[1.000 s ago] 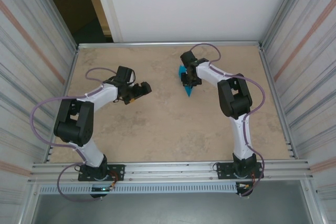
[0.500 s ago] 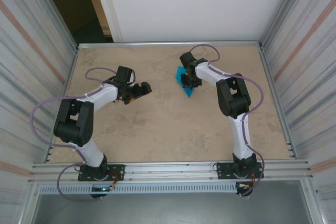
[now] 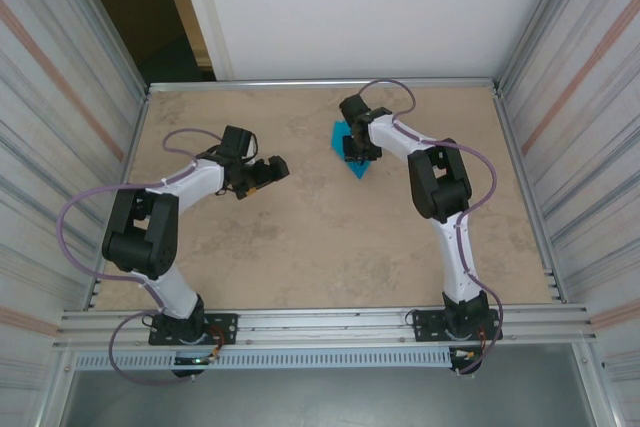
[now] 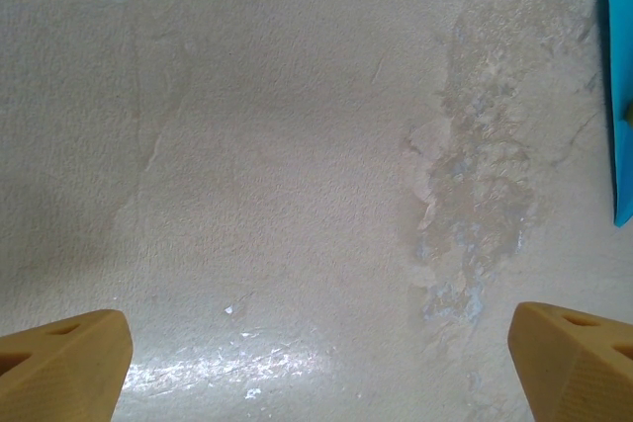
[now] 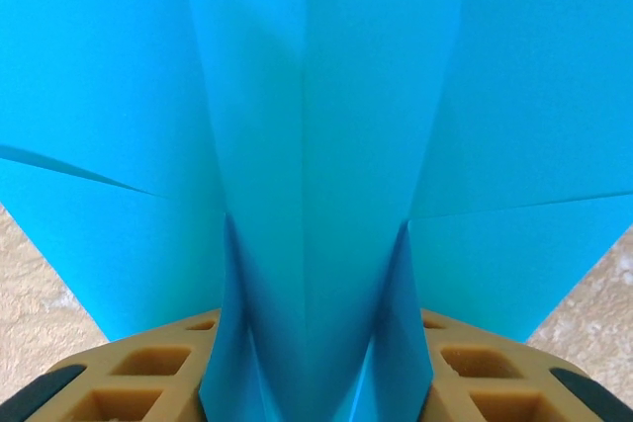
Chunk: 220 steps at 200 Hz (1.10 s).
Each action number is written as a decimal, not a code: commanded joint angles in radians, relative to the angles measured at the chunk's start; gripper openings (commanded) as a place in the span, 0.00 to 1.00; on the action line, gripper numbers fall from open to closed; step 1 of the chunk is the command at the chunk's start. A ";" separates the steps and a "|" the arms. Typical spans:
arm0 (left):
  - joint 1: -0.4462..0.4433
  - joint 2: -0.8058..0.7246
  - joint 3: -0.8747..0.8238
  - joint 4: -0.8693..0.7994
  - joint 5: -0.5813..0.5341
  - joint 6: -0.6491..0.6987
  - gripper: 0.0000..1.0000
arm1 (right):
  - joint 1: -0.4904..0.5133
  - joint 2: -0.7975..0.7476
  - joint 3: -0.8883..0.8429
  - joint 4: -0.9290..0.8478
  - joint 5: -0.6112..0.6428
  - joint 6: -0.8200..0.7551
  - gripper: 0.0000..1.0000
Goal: Fold a paper plane with a square sheet of paper (pick it up from the middle)
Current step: Move the paper plane to the top-center of the table.
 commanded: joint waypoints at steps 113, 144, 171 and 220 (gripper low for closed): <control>0.004 -0.205 0.107 -0.090 -0.150 0.061 0.99 | -0.022 -0.189 0.052 -0.054 -0.008 -0.007 0.62; 0.018 -0.295 0.086 -0.078 -0.271 0.102 0.99 | -0.047 -0.355 -0.099 0.013 0.012 -0.002 0.72; 0.044 -0.393 0.000 0.000 -0.370 0.129 0.99 | -0.092 -0.550 -0.301 0.119 0.088 -0.003 0.87; 0.078 -0.560 -0.248 0.205 -0.619 0.241 0.99 | -0.214 -0.969 -0.773 0.395 0.296 -0.026 0.99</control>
